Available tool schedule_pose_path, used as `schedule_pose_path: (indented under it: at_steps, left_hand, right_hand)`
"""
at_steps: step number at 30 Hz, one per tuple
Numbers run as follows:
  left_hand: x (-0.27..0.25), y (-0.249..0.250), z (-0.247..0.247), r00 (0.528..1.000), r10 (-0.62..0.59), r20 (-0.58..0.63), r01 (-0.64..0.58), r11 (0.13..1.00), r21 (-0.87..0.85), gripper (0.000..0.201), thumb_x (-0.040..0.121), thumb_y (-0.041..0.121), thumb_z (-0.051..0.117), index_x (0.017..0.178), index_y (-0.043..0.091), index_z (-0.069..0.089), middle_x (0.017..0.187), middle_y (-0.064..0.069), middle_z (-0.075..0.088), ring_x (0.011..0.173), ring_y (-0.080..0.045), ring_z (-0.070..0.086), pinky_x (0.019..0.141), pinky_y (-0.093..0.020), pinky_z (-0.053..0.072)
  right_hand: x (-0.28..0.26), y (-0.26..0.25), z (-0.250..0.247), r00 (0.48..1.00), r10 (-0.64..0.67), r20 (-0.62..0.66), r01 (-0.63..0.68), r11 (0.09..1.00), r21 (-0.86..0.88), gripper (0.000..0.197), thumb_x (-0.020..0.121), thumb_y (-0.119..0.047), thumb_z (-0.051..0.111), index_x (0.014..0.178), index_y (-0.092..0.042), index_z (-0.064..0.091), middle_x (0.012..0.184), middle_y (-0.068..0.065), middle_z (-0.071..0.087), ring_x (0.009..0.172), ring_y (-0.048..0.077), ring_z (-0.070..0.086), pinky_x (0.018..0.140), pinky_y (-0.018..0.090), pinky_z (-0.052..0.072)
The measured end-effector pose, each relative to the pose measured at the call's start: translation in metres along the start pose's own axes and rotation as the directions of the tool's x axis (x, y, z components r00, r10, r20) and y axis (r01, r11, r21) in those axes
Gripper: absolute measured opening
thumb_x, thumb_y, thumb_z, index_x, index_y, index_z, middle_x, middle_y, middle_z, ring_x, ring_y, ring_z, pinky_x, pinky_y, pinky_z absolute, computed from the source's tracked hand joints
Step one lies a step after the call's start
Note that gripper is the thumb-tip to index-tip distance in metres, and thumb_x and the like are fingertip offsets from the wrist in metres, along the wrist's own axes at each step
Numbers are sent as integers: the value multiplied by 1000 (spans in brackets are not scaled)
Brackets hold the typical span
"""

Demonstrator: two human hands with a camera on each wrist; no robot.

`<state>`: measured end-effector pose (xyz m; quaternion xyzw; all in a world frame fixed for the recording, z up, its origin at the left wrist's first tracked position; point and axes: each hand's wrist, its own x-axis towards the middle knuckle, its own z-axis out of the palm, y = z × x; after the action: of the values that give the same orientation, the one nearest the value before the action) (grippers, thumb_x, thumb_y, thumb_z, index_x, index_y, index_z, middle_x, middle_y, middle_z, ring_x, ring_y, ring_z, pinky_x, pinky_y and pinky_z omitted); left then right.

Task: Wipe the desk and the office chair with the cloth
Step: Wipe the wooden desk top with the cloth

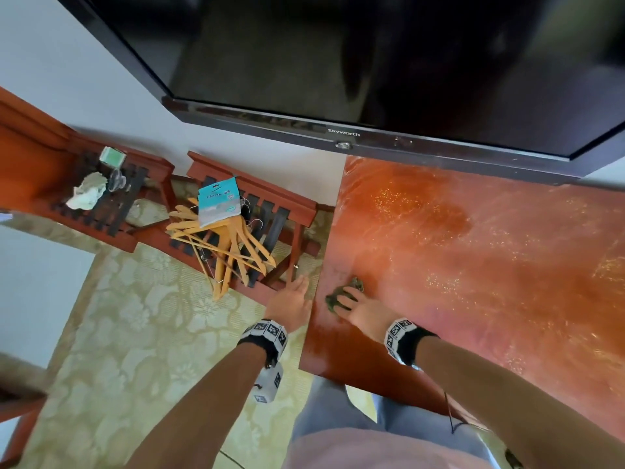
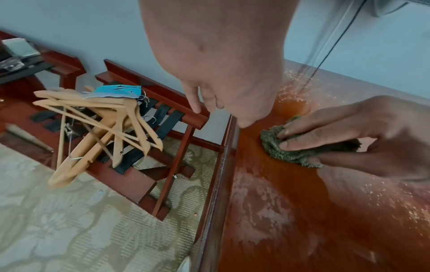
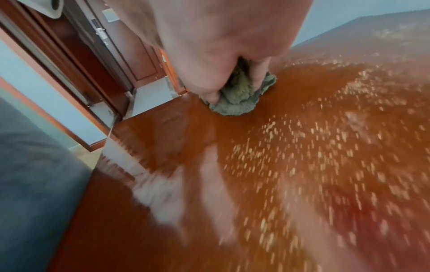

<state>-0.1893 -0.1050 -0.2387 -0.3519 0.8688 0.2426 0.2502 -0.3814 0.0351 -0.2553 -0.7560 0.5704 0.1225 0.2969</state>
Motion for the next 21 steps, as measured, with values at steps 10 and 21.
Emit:
schedule_pose_path:
  at_steps: [10,21]
  left_hand:
    - [17,24,10,986,-134,97,147,978,-145,70,98,50,63,151,9,43,145,-11,58,133,-29,55,109,-45,47]
    - [21,15,-7,961,-195,197,259,882,-393,51,91,2,70,140,1,59,137,-14,65,125,-30,62,105,-41,52]
  right_hand:
    - [86,87,-69,949,232,-215,-203,968,146,63,93,7,55,148,-24,51,156,4,46,149,35,30,120,49,37]
    - [44,26,-50,975,180,-130,-171,983,72,63,93,-3,61,150,-23,46,161,3,38,152,32,26,117,46,42]
